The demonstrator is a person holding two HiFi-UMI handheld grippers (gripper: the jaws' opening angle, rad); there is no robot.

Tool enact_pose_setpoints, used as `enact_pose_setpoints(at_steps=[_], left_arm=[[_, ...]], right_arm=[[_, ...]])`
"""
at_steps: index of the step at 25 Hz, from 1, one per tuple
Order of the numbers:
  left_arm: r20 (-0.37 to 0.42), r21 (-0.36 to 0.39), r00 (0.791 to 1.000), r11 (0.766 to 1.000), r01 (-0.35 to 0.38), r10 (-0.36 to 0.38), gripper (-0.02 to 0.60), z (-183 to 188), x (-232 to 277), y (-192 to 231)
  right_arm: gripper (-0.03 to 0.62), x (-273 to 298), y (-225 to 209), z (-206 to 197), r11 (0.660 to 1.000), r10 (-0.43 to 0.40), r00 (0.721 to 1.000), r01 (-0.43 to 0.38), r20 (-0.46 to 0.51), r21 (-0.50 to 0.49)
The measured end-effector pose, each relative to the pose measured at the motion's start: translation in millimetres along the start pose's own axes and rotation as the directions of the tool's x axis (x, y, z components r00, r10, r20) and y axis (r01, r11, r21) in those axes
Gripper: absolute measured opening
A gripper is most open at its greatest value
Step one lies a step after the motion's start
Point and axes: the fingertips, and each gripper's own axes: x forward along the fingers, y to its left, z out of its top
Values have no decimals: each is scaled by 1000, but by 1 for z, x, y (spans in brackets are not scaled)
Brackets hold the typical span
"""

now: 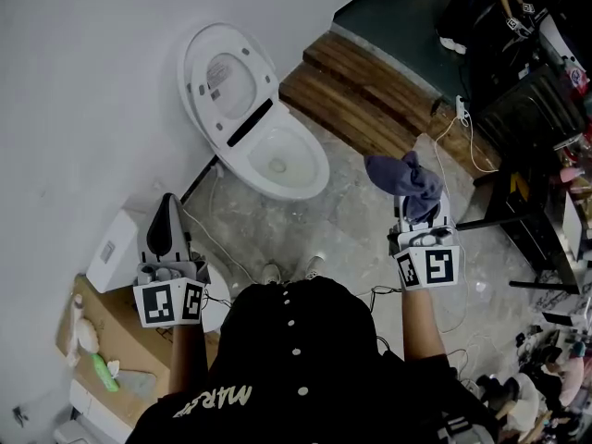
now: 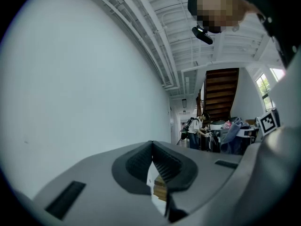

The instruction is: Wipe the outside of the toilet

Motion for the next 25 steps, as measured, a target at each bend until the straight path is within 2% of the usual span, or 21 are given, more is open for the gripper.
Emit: enact_pose_setpoints(at_steps=[6, 16, 22, 25], left_arm=[[-11, 12, 1000, 1000, 5, -5, 11, -1, 3, -5], [-18, 15, 1000, 1000, 6, -5, 11, -3, 2, -5], [-32, -16, 999, 1000, 13, -13, 11, -4, 2, -6], [-23, 17, 1000, 1000, 20, -20, 11, 3, 1, -12]], right_arm=[[117, 4, 5, -1, 999, 36, 999, -36, 5, 2], [117, 7, 6, -1, 999, 46, 999, -46, 2, 14], [117, 10, 10, -1, 998, 56, 998, -56, 4, 14], [117, 11, 13, -1, 998, 66, 998, -66, 7, 16]])
